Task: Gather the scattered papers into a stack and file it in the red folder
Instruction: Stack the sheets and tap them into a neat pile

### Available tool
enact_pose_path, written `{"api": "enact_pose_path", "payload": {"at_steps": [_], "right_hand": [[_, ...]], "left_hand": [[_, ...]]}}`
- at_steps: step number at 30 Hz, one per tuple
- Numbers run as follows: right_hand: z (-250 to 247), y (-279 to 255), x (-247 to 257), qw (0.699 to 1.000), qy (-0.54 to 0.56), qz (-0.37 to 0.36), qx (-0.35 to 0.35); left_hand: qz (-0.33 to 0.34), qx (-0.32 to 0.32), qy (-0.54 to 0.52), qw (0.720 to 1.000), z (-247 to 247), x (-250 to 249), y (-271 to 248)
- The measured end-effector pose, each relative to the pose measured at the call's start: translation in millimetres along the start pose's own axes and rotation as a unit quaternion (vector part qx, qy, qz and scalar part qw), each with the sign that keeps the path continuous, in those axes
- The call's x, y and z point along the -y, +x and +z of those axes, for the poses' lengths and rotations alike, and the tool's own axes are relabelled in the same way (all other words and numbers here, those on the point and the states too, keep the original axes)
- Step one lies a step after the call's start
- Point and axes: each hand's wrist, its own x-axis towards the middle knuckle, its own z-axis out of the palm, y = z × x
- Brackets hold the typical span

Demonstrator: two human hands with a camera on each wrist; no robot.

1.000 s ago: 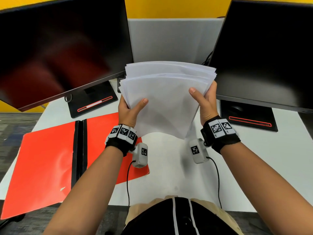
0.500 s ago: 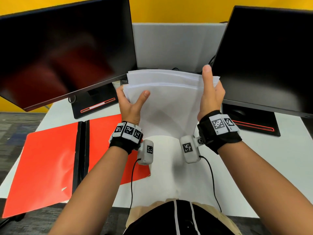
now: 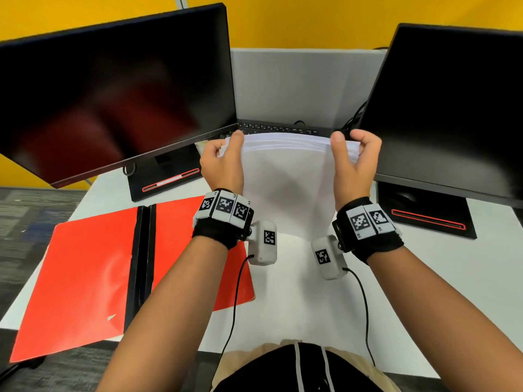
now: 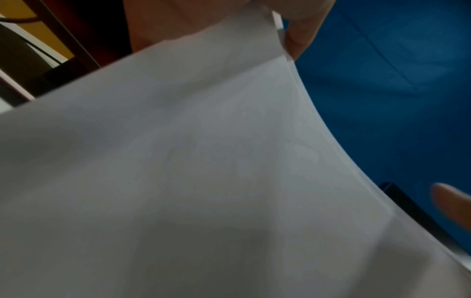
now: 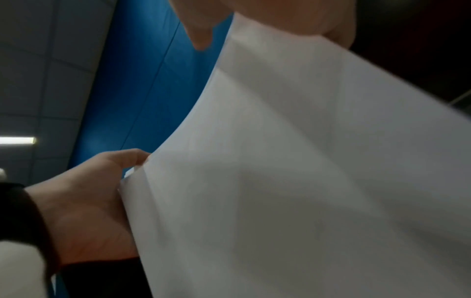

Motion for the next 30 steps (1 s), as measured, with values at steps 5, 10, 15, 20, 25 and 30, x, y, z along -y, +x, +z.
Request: {"api": "enact_pose_path", "payload": {"at_steps": [5,10,15,20,25,30], "right_hand": [[-9.8,-6.1,-7.2,0.996,0.056,0.001,0.065],[-16.5,-10.2,-20.9,0.991,0.071,0.040,0.108],[-9.0,-6.1,-12.0,0.993,0.063,0.087,0.045],[-0.2,3.1,-10.7,0.992,0.062,0.107,-0.018],[2.4,5.1,-11.3,0.997,0.024,0.063,-0.036],[-1.1,-1.8,-11.5,0.998,0.055,0.014,-0.006]], "left_hand": [[0.046,-0.005,0.012,0.999,-8.0,7.4,3.6],[0.043,0.034,-0.025,0.998,-11.6,10.6,-3.1],[-0.019,0.017,-0.010,1.000,-1.6,1.9,-5.1],[-0.023,-0.005,-0.016,1.000,0.5,2.2,-1.4],[-0.010,0.000,-0.009,1.000,-1.6,3.2,-5.9],[0.008,0.050,-0.059,0.997,-9.1,13.6,-17.0]]}}
